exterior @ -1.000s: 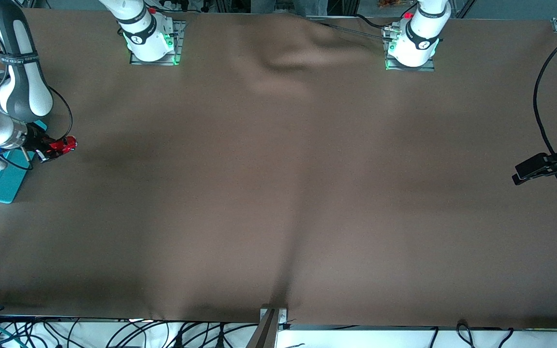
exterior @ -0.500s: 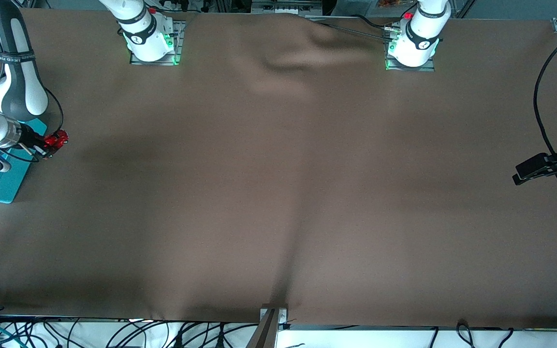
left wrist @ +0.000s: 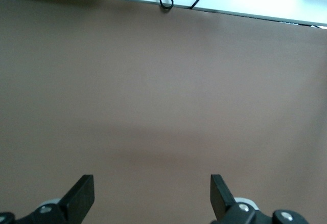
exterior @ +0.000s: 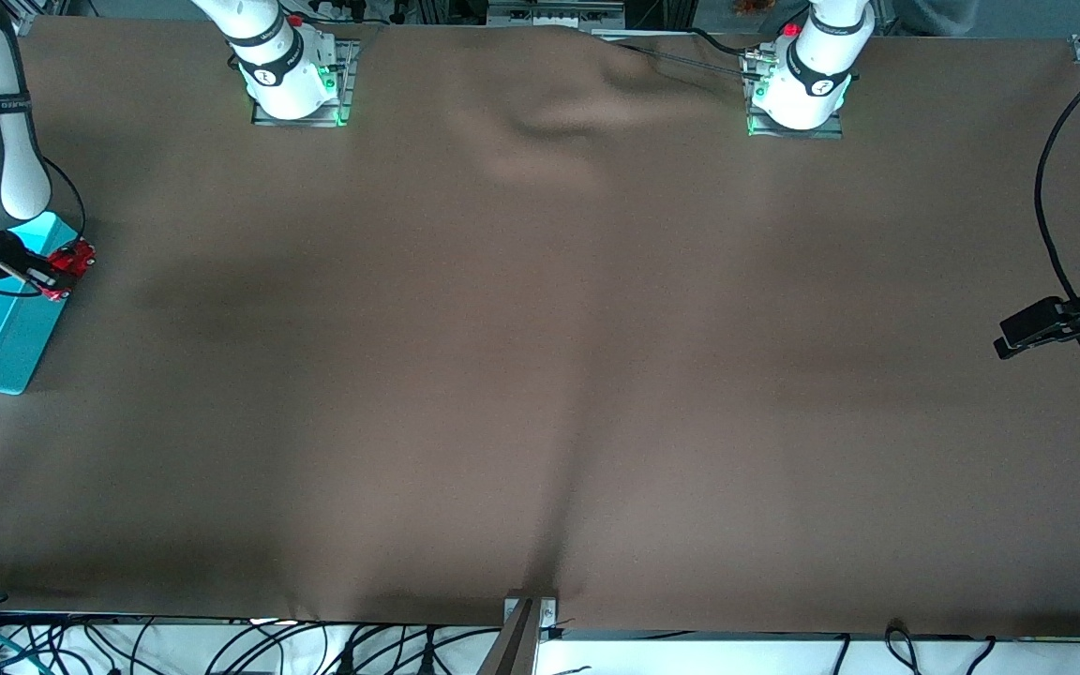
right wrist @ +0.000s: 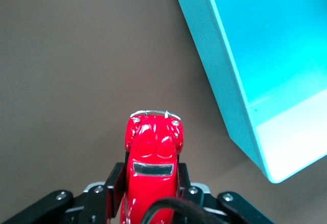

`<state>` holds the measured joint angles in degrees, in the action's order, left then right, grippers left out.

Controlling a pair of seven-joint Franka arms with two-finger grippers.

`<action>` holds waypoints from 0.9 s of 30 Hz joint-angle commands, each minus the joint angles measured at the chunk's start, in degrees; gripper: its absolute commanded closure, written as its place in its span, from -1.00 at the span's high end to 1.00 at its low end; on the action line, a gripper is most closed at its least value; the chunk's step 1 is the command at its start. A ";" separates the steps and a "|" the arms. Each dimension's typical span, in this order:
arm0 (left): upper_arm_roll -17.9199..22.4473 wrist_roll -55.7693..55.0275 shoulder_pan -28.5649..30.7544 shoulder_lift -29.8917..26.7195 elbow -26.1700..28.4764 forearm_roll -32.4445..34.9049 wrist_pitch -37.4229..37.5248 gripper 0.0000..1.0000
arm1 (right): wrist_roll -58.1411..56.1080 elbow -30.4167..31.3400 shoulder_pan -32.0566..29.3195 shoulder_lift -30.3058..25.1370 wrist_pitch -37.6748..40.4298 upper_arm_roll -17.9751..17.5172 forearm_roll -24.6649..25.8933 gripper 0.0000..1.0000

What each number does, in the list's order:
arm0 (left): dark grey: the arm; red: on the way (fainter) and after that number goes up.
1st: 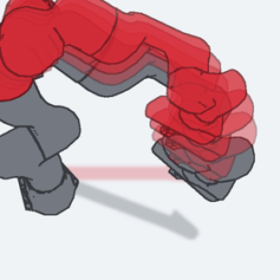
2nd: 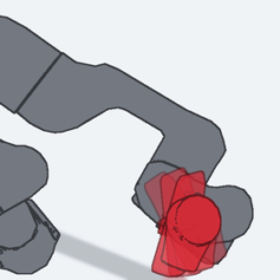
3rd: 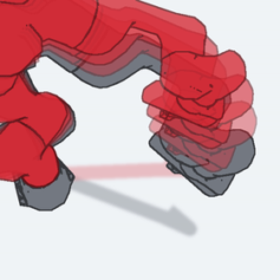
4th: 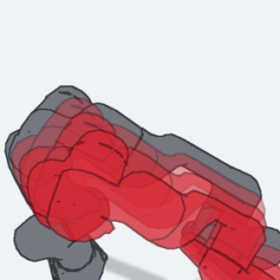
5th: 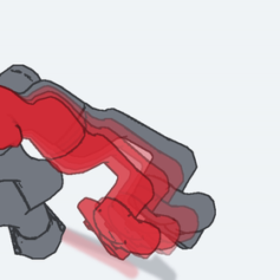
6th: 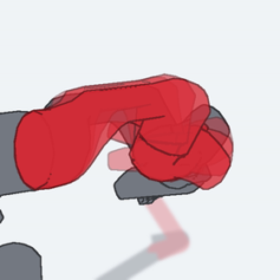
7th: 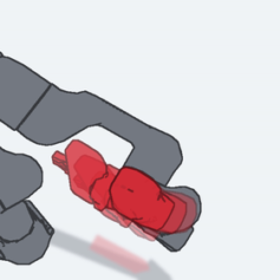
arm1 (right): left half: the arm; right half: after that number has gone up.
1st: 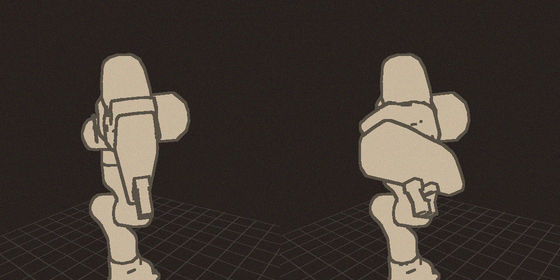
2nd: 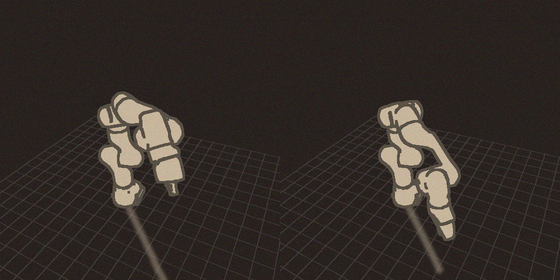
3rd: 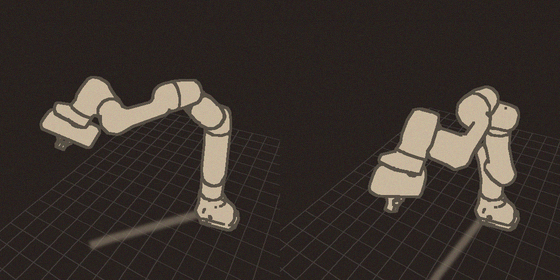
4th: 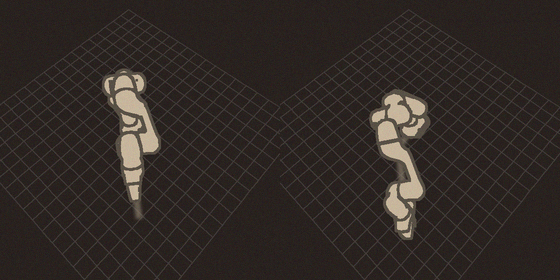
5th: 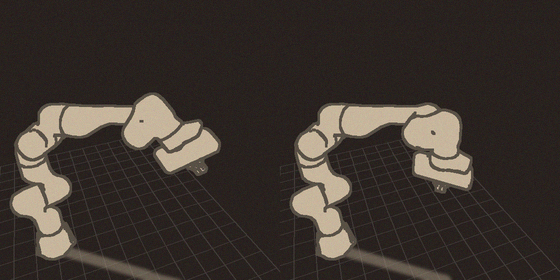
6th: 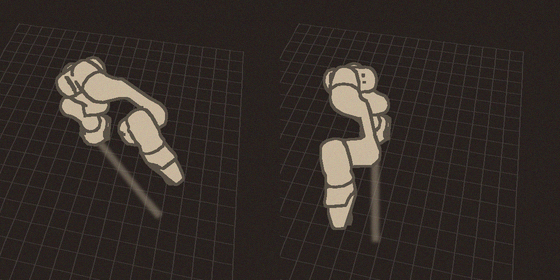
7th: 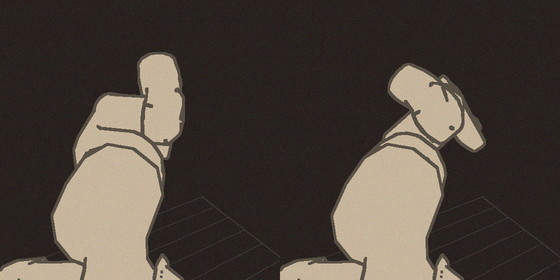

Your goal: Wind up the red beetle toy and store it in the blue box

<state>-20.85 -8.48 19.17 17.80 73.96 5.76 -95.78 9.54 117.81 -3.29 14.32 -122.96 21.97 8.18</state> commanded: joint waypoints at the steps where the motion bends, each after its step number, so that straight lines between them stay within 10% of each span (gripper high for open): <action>1: 0.10 1.36 0.08 0.65 -1.63 -1.19 0.94 1.00 | -6.19 -2.84 -0.49 0.62 1.93 1.49 0.87 -1.00; 27: 0.19 1.36 -0.01 0.65 -1.63 -1.19 0.94 1.00 | -28.60 -11.54 -10.94 8.09 1.14 2.81 0.78 -1.00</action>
<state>-20.85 -8.48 19.20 17.81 73.96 5.76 -95.78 -13.84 110.52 -10.71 18.77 -122.50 25.48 8.40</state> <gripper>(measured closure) 0.000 0.551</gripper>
